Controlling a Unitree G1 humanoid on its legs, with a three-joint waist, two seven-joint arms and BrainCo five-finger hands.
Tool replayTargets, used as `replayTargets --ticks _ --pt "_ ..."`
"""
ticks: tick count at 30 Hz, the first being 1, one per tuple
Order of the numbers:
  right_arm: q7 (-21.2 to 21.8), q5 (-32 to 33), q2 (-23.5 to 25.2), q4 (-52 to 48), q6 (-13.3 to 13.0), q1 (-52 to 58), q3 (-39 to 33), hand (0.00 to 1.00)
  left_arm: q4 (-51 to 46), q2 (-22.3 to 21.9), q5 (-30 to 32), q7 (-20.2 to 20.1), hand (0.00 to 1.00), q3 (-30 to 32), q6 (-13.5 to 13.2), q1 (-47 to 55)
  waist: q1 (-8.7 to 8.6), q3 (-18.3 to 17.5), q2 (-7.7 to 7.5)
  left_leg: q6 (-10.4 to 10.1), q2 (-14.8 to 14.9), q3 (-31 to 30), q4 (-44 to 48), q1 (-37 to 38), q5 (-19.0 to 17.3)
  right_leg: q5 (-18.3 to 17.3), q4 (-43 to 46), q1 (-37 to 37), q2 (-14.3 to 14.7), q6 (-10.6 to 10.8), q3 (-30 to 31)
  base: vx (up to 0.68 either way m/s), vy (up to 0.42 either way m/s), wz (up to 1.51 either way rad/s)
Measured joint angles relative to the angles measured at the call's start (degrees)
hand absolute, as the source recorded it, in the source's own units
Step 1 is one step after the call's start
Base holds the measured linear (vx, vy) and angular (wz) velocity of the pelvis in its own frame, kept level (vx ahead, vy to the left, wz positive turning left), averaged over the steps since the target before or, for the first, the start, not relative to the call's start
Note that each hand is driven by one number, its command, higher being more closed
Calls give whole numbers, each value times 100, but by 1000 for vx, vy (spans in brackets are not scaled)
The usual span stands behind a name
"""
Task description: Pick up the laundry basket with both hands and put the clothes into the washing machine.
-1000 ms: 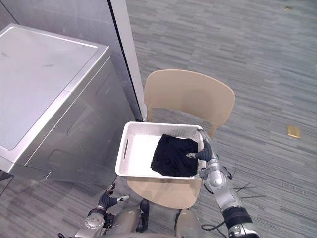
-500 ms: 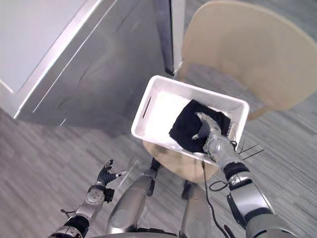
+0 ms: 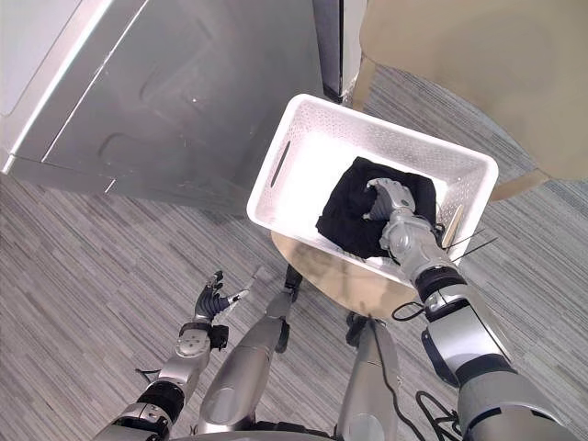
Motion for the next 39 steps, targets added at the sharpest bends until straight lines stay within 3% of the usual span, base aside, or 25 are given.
replayTargets --ticks 3,7,11,14,18,22,24,27,28,29,30,32,33,35,36,37,39 --pt "-5 169 44 -622 16 173 -158 100 -11 -30 0 12 0 -2 2 -66 -19 8 -12 0 28 0 4 127 -1 2 -47 148 42 -2 4 54 -75 -4" --pt "-141 594 232 -1928 -29 717 -894 100 -12 -19 5 15 0 -8 15 -61 -41 27 -45 -25 144 -25 1 554 -38 122 -467 743 247 -40 4 32 -46 -11" --pt "-299 982 571 -3197 -177 1275 -1435 100 1 152 25 13 0 -8 57 77 -184 -14 -153 -39 251 -54 -98 867 -82 180 -839 1154 431 25 10 -18 -3 -8" --pt "-263 1496 1157 -3995 -439 2064 -1583 100 76 290 77 -1 0 -4 166 383 -281 -231 -419 -34 327 -5 -284 1199 -89 226 -1101 1471 545 78 58 33 -17 -13" --pt "-12 2204 1897 -4733 -660 3025 -1621 100 194 291 128 -14 0 -11 263 802 -344 -685 -666 18 352 191 -380 1630 -236 324 -1407 1900 625 69 221 110 -7 -21" --pt "234 2738 2148 -5363 -839 3686 -1644 100 218 286 124 -15 0 2 263 1067 -361 -1043 -714 77 345 425 -367 2026 -409 442 -1720 2321 698 134 443 108 19 -35" --pt "386 3069 2336 -5650 -988 3953 -1631 100 219 286 122 -13 0 3 260 1190 -454 -1227 -742 75 343 560 -366 2169 -472 603 -1958 2457 717 164 665 37 37 -48" --pt "468 3293 2469 -5658 -1068 3989 -1619 100 199 288 120 -16 0 0 260 1174 -541 -1254 -780 157 273 761 -225 2176 -559 701 -1877 2400 679 215 881 -43 55 -36" --pt "470 3357 2490 -5661 -1090 4096 -1661 100 92 263 119 -18 0 6 259 1135 -551 -1271 -754 256 365 749 41 2024 -638 689 -1799 2404 738 442 1013 -72 39 -9" --pt "479 3408 2492 -5660 -1104 4129 -1651 100 41 265 99 -10 0 24 245 1124 -581 -1264 -743 278 385 725 109 1968 -672 443 -1352 2322 713 435 1079 -125 19 53" --pt "477 3450 2526 -5706 -1133 4315 -1650 100 -83 312 69 -9 0 7 239 1072 -695 -1270 -780 294 328 448 250 1943 -682 -191 76 2167 667 430 1152 -82 -40 87" --pt "480 3456 2584 -5728 -1143 4478 -1604 100 -547 317 64 -4 0 18 235 1134 -581 -1363 -938 276 236 259 440 1801 -665 -553 1013 2338 660 605 1323 -98 -119 82" --pt "478 3449 2574 -5732 -1162 4404 -1433 100 -947 341 55 19 0 26 231 1279 -473 -1453 -1031 251 146 200 695 1500 -648 -805 797 2549 620 608 1377 -194 -198 46" --pt "463 3437 2552 -5662 -1163 4092 -1260 100 -1504 293 36 55 0 27 215 1364 -295 -1472 -1002 118 179 183 874 1109 -552 -1049 -63 2651 755 353 1426 -231 -154 7" --pt "439 3437 2471 -5574 -1162 3846 -1216 100 -1786 200 -3 109 0 9 179 1491 -129 -1461 -838 4 341 170 837 908 -426 -1048 -777 2821 957 122 1418 -301 -133 -12" --pt "363 3438 2385 -5490 -1165 3715 -1215 100 -1922 40 -53 130 0 -17 163 1569 -102 -1434 -584 -34 524 48 769 795 -269 -835 -986 2829 1170 12 1287 -304 -126 -3" --pt "311 3437 2333 -5249 -1171 3629 -1235 100 -2248 -46 -171 120 0 -242 149 1781 -125 -1401 -433 -136 679 -67 547 848 -86 -797 -852 2762 1353 -49 1188 -270 -102 22"
